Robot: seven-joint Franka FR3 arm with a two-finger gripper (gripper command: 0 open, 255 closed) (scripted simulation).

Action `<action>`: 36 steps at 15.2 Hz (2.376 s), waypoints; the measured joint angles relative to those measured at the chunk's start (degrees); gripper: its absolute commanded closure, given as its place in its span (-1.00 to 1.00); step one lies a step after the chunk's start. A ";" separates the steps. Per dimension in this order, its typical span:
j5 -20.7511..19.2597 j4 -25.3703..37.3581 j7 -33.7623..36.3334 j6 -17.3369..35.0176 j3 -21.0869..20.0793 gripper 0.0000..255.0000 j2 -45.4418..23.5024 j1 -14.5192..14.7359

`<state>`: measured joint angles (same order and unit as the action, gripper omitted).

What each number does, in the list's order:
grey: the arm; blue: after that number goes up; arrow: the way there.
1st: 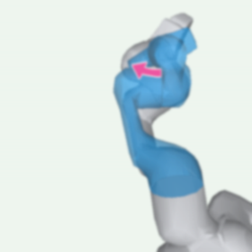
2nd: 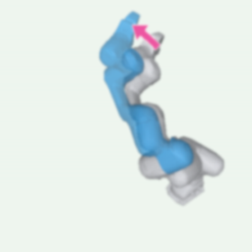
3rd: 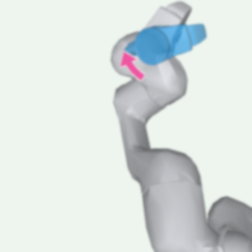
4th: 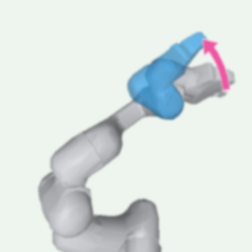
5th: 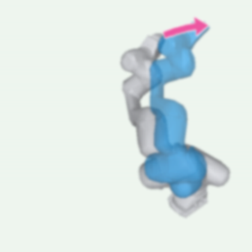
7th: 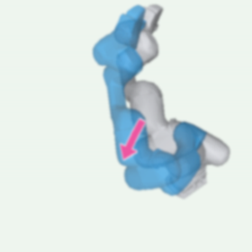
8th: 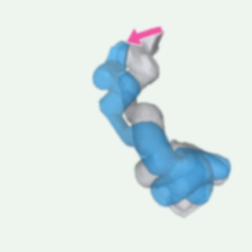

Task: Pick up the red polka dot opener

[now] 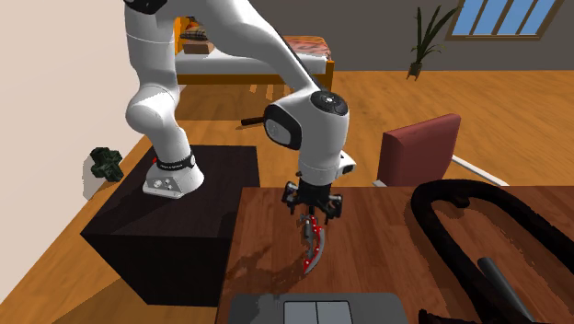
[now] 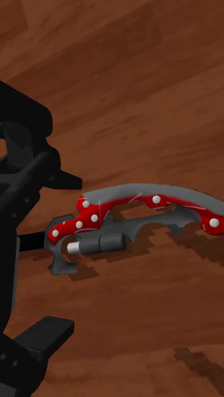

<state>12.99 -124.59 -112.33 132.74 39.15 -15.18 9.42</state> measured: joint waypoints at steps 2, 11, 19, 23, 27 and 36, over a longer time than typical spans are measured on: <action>2.98 2.59 -4.27 0.26 -1.94 -1.00 -3.74 -1.75; 7.36 3.20 -7.91 3.87 -4.79 1.00 -8.81 -3.97; 7.51 3.39 -8.05 3.79 -4.88 1.00 -8.96 -4.11; 6.32 2.94 -7.24 2.99 -4.09 1.00 -7.53 -3.39; 4.26 3.41 -5.68 0.70 -2.89 1.00 -5.29 -2.33; -0.22 4.56 -2.77 -4.38 -0.60 1.00 -0.26 -0.57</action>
